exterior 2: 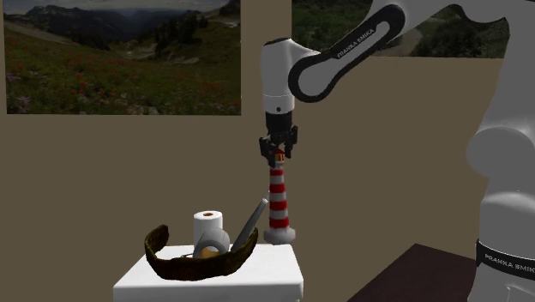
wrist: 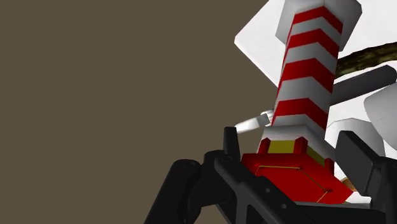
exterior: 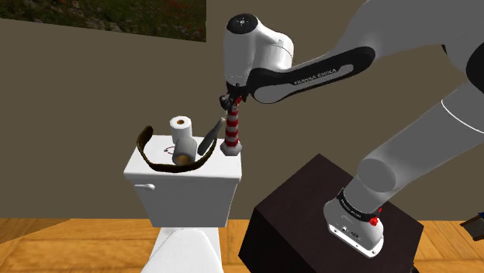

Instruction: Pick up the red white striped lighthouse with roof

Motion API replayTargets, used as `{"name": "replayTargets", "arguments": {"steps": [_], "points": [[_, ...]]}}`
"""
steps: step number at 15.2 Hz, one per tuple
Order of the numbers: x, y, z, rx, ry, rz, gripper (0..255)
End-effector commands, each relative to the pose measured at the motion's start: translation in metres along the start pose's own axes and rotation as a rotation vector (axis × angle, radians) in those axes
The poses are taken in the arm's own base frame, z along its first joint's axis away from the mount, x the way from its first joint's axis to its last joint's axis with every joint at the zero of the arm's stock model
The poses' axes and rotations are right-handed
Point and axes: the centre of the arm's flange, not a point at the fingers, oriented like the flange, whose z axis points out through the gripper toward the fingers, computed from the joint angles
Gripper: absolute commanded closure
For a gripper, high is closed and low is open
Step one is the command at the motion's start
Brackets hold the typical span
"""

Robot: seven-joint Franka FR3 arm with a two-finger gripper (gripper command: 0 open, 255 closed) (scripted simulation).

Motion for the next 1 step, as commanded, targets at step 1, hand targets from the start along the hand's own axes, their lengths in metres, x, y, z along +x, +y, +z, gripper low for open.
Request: {"name": "replayTargets", "arguments": {"steps": [1], "points": [[0.0001, 0.0008, -0.0028, 0.000, 0.000, 0.000, 255]]}}
